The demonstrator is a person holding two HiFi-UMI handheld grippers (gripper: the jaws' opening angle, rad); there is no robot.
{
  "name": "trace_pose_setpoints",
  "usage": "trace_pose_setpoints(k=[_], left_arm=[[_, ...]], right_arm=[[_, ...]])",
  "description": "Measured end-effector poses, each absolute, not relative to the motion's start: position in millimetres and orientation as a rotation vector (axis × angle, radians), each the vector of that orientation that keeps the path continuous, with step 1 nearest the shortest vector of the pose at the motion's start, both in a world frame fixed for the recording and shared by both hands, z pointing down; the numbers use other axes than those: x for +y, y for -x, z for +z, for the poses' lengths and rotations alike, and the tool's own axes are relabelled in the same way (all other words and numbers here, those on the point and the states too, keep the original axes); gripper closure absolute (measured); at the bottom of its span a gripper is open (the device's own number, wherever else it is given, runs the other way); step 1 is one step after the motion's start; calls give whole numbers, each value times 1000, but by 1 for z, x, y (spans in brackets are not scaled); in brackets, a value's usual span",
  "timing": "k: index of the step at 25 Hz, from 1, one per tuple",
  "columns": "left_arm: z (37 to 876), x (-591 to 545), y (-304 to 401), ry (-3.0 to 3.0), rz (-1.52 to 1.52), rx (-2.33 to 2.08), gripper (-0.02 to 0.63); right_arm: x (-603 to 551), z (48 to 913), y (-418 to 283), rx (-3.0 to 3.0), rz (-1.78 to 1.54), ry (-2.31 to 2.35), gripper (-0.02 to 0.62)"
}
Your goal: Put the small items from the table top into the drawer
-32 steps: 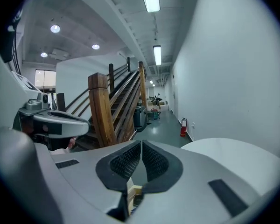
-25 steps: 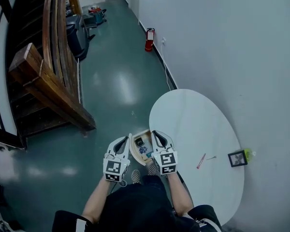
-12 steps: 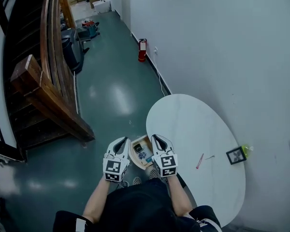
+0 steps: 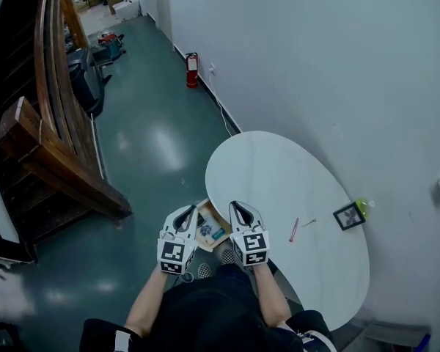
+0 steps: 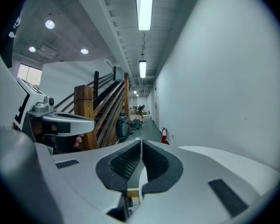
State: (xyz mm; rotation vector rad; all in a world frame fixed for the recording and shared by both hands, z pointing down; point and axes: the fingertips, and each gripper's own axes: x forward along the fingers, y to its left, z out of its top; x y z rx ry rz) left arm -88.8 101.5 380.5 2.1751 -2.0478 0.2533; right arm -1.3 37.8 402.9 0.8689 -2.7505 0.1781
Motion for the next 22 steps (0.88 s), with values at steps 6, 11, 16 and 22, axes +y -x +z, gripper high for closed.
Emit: trace_pose_setpoints(k=[6,11,16,22], left_arm=[[393,81,32,-2323,286,-1847,586],[398,62,-20,-2451,303,-1664,586],[406,45,-75,-2565,318,-1475,586],[418,24,-136,-2636,340,-1298,586]], right_arm=[[30,417,-71,-2639,229,-1101,557],[28,430,-139,-2519,268,-1316,557],[26,438,-200,-2396,318,-1497,557],[23,451,-270,-2263,380,-1653,557]])
